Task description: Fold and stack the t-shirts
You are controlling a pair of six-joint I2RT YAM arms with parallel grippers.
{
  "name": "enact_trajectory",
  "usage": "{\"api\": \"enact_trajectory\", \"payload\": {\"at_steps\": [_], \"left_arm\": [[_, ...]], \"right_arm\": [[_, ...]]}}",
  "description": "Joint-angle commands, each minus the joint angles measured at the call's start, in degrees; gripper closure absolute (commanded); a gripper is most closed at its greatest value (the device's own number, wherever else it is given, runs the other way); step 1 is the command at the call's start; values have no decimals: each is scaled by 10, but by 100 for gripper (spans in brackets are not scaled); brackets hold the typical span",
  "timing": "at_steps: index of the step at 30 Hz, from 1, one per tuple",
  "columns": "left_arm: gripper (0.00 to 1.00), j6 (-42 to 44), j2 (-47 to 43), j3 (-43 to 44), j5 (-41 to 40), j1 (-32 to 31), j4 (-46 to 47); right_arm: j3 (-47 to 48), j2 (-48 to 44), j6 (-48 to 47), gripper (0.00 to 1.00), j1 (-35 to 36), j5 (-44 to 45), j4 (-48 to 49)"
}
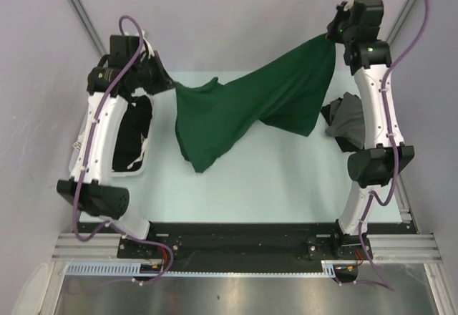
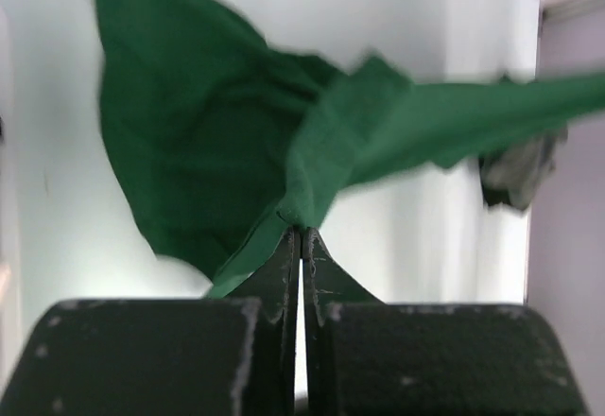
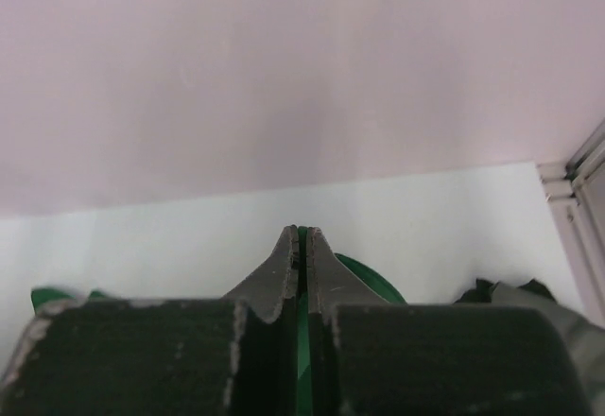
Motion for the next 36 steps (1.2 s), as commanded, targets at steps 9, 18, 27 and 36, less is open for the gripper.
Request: {"api": "enact_trajectory", "payload": {"at_steps": [9,18,27,36], "left_arm": [[100,-27,173,359,-19,21,65],[100,77,-18,145,-224,24,169],[100,40,257,355,-150,45,249],[100,-2,361,331,-190,44,396]], "right_arm": [[35,-42,-4,100,-16,15,15],[-13,-102,4,100,-52,5,59],[105,104,-9,100,-36,1,155],[106,151,-4,100,-47,3,251]]}}
